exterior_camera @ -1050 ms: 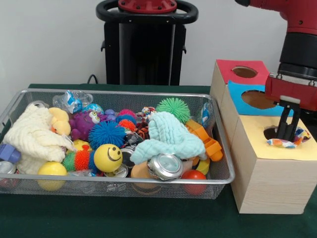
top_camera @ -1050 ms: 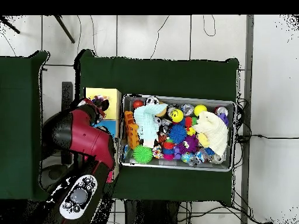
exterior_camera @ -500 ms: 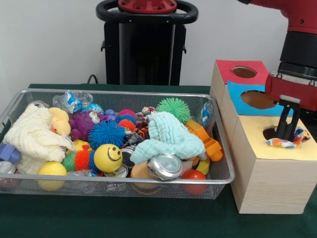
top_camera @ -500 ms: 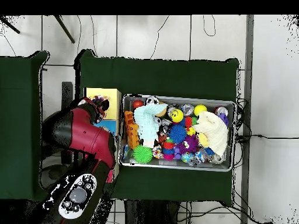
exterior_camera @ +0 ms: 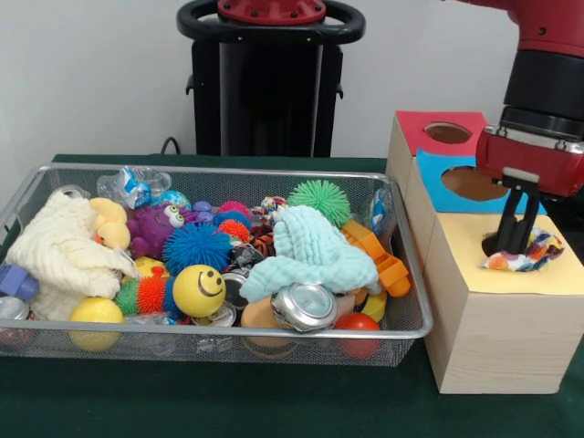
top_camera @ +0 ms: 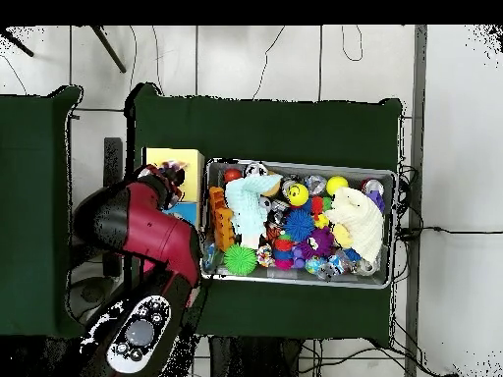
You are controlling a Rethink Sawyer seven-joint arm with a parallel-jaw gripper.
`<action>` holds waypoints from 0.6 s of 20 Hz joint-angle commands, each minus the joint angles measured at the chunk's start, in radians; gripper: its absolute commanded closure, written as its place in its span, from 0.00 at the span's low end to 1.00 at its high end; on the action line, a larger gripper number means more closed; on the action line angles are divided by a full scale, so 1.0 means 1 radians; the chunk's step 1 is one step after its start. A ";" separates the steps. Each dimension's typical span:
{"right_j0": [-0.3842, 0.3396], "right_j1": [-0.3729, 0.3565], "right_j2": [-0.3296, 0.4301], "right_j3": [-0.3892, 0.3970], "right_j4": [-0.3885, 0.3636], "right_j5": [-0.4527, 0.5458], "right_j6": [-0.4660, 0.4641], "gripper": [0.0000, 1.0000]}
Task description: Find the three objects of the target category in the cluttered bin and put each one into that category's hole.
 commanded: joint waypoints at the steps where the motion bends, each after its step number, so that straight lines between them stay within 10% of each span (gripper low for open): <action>1: -0.087 -0.025 0.175 0.126 -0.071 -0.068 0.113 1.00; 12: -0.166 -0.005 0.240 0.150 -0.168 -0.167 0.118 1.00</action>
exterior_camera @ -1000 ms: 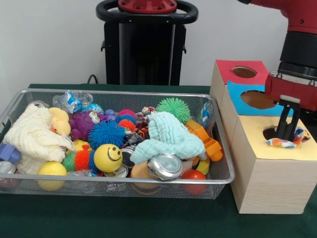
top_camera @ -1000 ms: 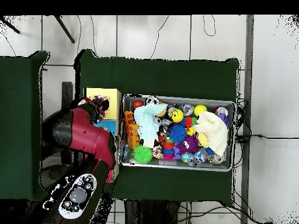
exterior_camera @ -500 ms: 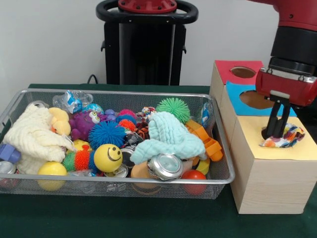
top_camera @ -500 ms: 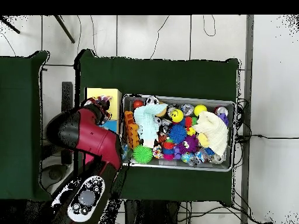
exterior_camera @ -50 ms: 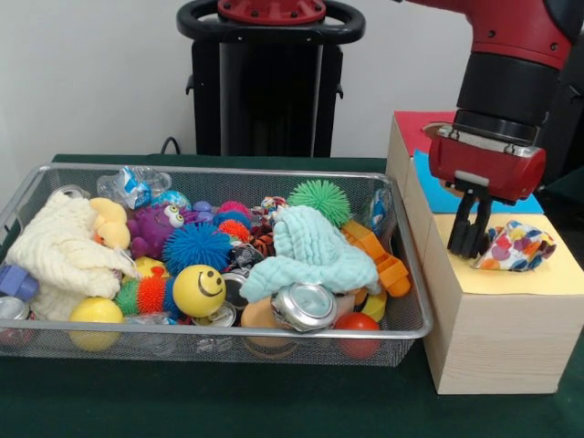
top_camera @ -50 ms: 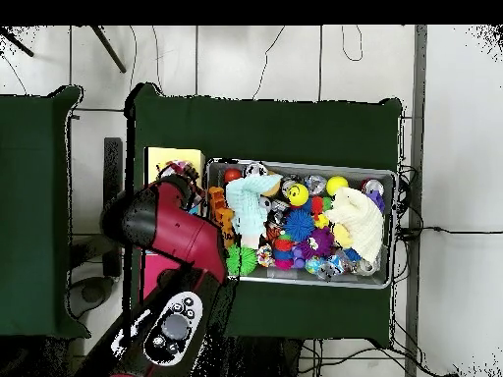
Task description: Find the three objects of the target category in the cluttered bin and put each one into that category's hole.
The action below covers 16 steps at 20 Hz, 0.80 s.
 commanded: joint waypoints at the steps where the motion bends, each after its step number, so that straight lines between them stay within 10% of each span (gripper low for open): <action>1: -0.077 0.041 0.188 0.098 -0.090 -0.098 0.123 1.00; 16: -0.066 -0.122 0.182 0.146 -0.083 0.099 0.142 1.00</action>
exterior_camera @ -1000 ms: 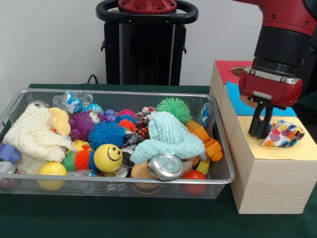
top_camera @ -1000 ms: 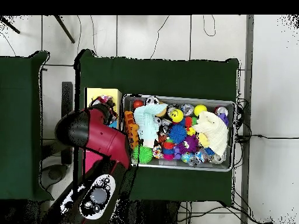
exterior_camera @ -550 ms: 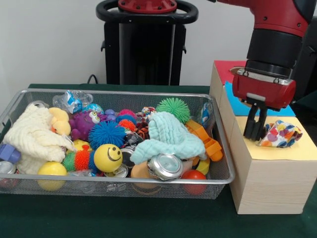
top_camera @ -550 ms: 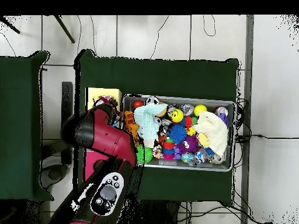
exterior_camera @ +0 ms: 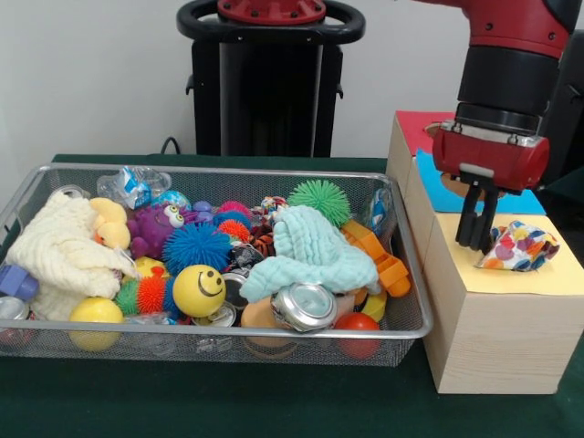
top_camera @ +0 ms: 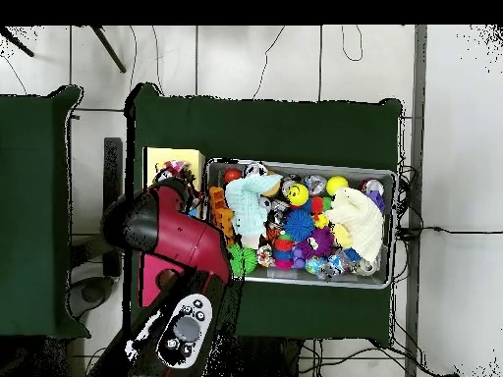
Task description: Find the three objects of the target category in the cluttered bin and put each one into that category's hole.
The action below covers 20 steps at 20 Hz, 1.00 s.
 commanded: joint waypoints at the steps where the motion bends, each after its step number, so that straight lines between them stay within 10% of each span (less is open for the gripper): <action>1: -0.023 -0.060 0.103 0.093 -0.031 0.129 0.145 1.00; 20: 0.011 -0.044 0.091 0.007 0.028 0.135 0.227 1.00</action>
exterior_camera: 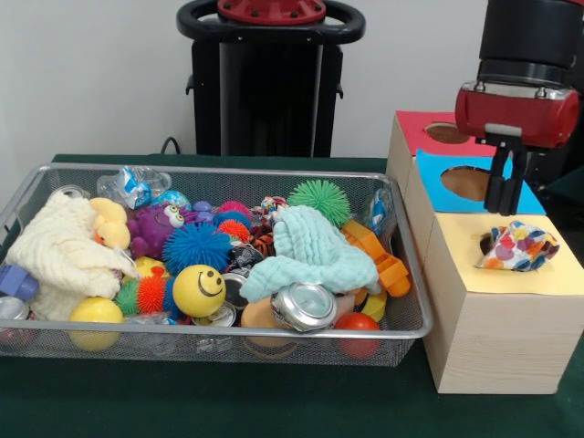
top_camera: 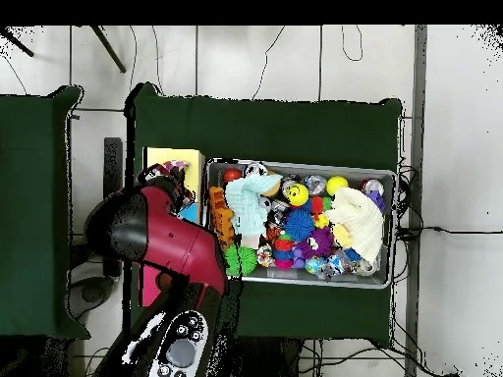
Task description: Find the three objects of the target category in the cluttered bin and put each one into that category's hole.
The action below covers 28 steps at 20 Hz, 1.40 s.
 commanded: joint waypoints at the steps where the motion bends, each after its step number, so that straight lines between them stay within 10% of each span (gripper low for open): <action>1: -0.001 0.041 0.090 -0.012 0.030 0.105 0.227 1.00; 28: 0.035 0.097 0.087 -0.093 0.060 0.153 0.267 1.00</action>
